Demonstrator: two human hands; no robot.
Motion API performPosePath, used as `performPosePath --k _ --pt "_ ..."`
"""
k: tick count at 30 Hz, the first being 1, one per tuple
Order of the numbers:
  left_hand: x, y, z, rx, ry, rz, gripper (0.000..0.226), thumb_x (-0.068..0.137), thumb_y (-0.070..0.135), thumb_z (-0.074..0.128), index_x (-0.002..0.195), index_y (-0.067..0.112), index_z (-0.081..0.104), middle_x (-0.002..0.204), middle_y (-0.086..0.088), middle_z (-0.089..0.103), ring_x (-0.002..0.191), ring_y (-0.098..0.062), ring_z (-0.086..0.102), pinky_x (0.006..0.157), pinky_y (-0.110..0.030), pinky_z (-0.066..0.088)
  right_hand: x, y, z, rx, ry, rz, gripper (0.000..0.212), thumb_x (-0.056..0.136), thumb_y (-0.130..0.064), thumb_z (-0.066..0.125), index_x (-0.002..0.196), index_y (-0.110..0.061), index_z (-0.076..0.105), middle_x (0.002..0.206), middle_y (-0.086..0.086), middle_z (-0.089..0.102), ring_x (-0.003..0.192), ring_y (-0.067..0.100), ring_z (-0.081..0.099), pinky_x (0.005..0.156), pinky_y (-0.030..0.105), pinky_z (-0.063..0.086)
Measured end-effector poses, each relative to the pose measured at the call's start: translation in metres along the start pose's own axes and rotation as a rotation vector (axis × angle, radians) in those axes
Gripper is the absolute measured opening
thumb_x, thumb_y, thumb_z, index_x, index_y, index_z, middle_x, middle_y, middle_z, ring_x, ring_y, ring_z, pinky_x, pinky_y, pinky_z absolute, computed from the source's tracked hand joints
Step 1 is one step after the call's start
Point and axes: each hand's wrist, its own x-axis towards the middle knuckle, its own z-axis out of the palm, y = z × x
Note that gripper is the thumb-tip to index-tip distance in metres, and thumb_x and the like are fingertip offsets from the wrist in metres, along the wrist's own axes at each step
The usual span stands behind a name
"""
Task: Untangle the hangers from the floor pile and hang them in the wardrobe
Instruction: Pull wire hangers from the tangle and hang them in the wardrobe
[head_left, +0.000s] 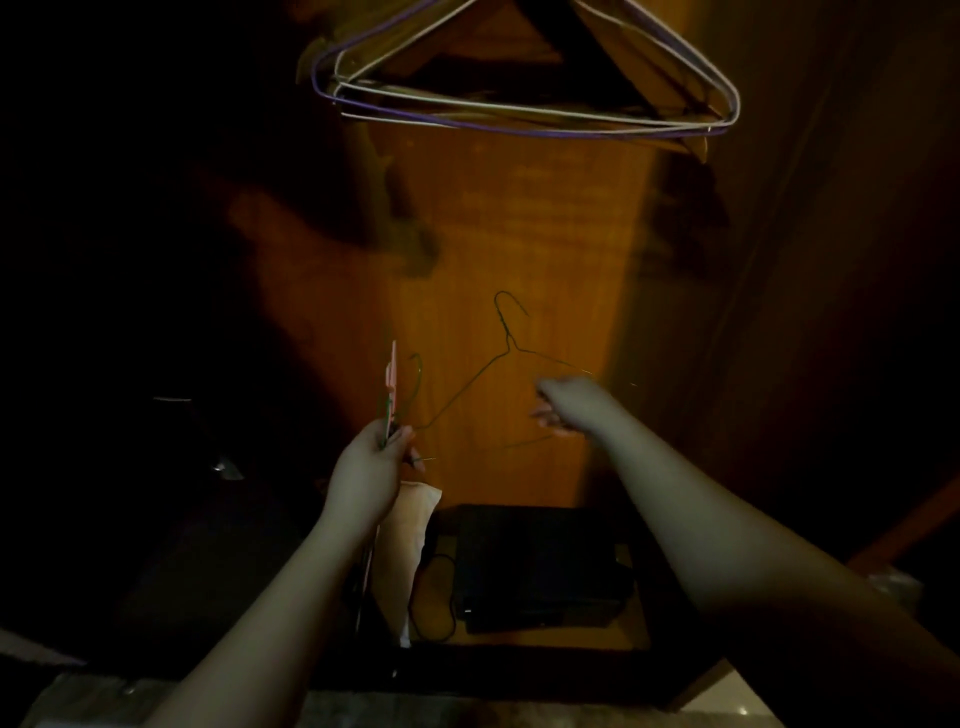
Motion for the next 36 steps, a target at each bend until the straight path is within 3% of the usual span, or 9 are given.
performPosePath --k 3,7,11,15,21,25,28,32,36 --pt "-0.005 0.006 0.002 0.015 0.021 0.026 0.017 0.102 0.027 0.046 0.101 0.020 0.061 0.091 0.000 0.068 0.082 -0.009 0.064 0.063 -0.021 0.041 0.003 -0.024 0.023 0.315 -0.133 0.062 0.045 0.102 -0.038 0.045 0.136 -0.008 0.045 0.117 0.013 0.066 0.092 0.020 0.065 0.069 0.030 0.054" --pt "-0.007 0.010 0.003 0.041 0.005 0.053 0.017 0.102 0.025 0.045 0.102 0.021 0.062 0.092 0.002 0.067 0.081 -0.006 0.062 0.063 -0.020 0.040 0.015 -0.043 0.039 0.626 -0.190 0.115 0.043 0.104 -0.029 0.042 0.140 -0.006 0.039 0.128 0.018 0.060 0.094 0.022 0.065 0.071 0.031 0.051" --pt "-0.006 0.007 0.002 0.028 -0.046 0.046 0.017 0.102 0.026 0.047 0.100 0.022 0.063 0.092 0.000 0.070 0.083 -0.010 0.066 0.067 -0.023 0.046 0.023 -0.050 0.041 0.676 -0.143 0.128 0.016 0.105 -0.016 0.038 0.115 -0.010 0.049 0.096 0.009 0.062 0.088 0.019 0.064 0.071 0.031 0.050" --pt "-0.004 0.009 0.000 -0.014 -0.104 0.008 0.021 0.101 0.031 0.048 0.103 0.020 0.065 0.089 0.000 0.074 0.088 -0.015 0.069 0.084 -0.040 0.052 0.032 -0.055 0.035 0.567 -0.038 0.118 0.026 0.103 -0.002 0.032 0.084 -0.006 0.049 0.083 0.008 0.056 0.073 0.014 0.059 0.077 0.032 0.050" --pt "0.007 0.020 -0.019 -0.108 -0.029 -0.041 0.039 0.103 0.032 0.042 0.092 0.009 0.072 0.089 0.004 0.072 0.085 -0.007 0.063 0.068 -0.023 0.038 0.025 -0.060 0.001 0.353 0.054 0.091 0.030 0.102 -0.001 0.029 0.079 -0.007 0.047 0.074 0.008 0.050 0.060 0.014 0.048 0.050 0.026 0.051" --pt "0.012 0.030 -0.024 -0.201 0.017 -0.057 0.036 0.103 0.032 0.043 0.095 0.010 0.070 0.085 0.000 0.073 0.074 -0.005 0.066 0.065 -0.024 0.041 0.016 -0.065 -0.030 0.046 0.131 0.001 0.020 0.101 -0.008 0.038 0.103 -0.009 0.058 0.088 0.006 0.057 0.066 0.015 0.052 0.047 0.027 0.046" --pt "0.016 0.034 -0.026 -0.278 0.029 -0.064 0.032 0.102 0.033 0.046 0.096 0.013 0.070 0.082 -0.001 0.074 0.076 -0.011 0.068 0.066 -0.029 0.043 0.017 -0.069 -0.056 -0.335 0.266 -0.171 0.033 0.102 -0.013 0.044 0.130 0.001 0.054 0.122 0.020 0.060 0.108 0.035 0.059 0.069 0.033 0.043" --pt "0.025 0.039 -0.027 -0.341 0.053 -0.080 0.036 0.100 0.035 0.049 0.085 0.010 0.071 0.071 -0.001 0.070 0.062 -0.015 0.058 0.063 -0.032 0.042 0.004 -0.081 -0.074 -0.419 0.426 -0.406 0.033 0.101 -0.038 0.046 0.120 -0.014 0.059 0.098 0.013 0.064 0.088 0.030 0.058 0.067 0.033 0.038" --pt "0.038 0.048 -0.030 -0.430 0.096 -0.078 0.028 0.100 0.034 0.050 0.094 0.014 0.069 0.079 -0.005 0.068 0.056 -0.013 0.052 0.055 -0.031 0.037 -0.011 -0.099 -0.091 -0.457 0.483 -0.540 0.030 0.100 -0.041 0.048 0.112 -0.018 0.063 0.086 0.004 0.061 0.079 0.022 0.055 0.065 0.033 0.039"
